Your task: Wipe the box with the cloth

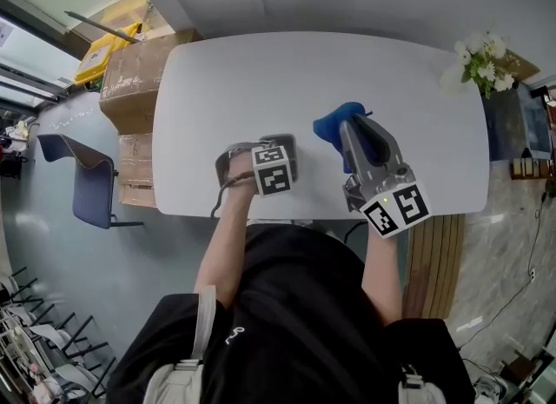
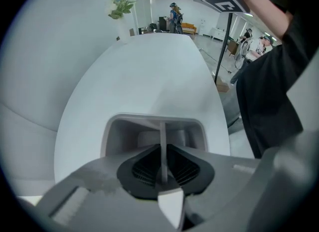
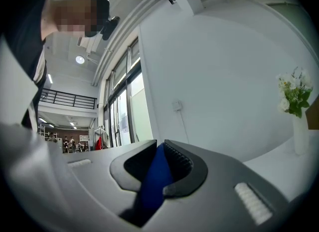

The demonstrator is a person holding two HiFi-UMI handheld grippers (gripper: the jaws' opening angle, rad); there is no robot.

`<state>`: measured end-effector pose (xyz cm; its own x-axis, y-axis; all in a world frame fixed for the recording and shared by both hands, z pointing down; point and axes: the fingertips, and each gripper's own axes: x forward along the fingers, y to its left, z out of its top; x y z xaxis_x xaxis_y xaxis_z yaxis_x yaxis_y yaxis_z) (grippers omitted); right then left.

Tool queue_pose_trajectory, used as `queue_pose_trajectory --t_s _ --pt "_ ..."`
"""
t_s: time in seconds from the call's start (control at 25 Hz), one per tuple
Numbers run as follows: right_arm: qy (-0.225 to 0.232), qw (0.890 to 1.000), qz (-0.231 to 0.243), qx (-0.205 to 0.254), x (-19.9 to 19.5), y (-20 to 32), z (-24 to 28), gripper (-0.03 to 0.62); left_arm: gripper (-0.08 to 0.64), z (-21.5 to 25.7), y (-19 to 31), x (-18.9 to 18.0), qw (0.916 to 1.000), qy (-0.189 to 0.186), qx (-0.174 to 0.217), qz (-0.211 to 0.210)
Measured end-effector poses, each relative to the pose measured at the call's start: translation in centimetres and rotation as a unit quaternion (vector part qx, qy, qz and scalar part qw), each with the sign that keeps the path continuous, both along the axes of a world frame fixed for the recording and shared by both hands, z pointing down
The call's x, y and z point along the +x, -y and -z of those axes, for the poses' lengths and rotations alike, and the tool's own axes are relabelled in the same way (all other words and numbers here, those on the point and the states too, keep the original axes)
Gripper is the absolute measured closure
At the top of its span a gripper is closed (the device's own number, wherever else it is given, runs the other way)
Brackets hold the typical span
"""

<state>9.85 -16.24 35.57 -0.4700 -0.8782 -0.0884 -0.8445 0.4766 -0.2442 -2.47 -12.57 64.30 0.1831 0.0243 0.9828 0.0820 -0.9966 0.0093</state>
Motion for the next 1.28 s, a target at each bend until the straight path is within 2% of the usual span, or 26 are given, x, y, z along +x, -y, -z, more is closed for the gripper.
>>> queue_pose_trajectory --t_s 0.16,0.44,0.56,0.64,0.72,0.8,0.92,1.12,1.28 --pt "-0.002 1.0 0.0 0.003 0.1 -0.7 0.4 0.549 0.512 0.1 0.1 0.1 1.0 -0.004 0.006 0.0" --pt "-0.005 1.0 0.01 0.004 -0.2 -1.4 0.6 0.549 0.466 2.5 0.3 0.0 0.9966 -0.058 0.024 0.054" --pt "-0.009 1.0 0.014 0.001 -0.7 -1.3 0.4 0.549 0.466 4.4 0.8 0.0 0.9905 -0.097 0.049 0.084" --pt "-0.013 1.0 0.017 -0.001 -1.0 -1.3 0.3 0.549 0.466 6.4 0.9 0.9 0.9809 -0.15 0.059 0.109" --pt "-0.017 1.0 0.02 -0.001 -1.3 -1.2 0.3 0.549 0.468 8.9 1.0 2.0 0.9642 -0.217 0.067 0.137" --pt "-0.02 1.0 0.023 -0.001 -1.7 -1.1 0.4 0.549 0.48 11.2 1.3 2.6 0.9423 -0.28 0.077 0.167" --pt "-0.026 0.999 0.028 0.001 -2.5 -1.0 0.6 0.549 0.516 15.0 2.1 2.6 0.8984 -0.369 0.1 0.215" --pt "-0.051 0.998 0.038 0.01 -3.7 -1.0 1.0 0.549 0.56 21.1 1.8 2.3 0.8333 -0.473 0.135 0.252" --pt "-0.059 0.997 0.039 0.014 -4.5 -1.3 1.4 0.549 0.56 24.7 2.0 1.5 0.7801 -0.526 0.18 0.288"
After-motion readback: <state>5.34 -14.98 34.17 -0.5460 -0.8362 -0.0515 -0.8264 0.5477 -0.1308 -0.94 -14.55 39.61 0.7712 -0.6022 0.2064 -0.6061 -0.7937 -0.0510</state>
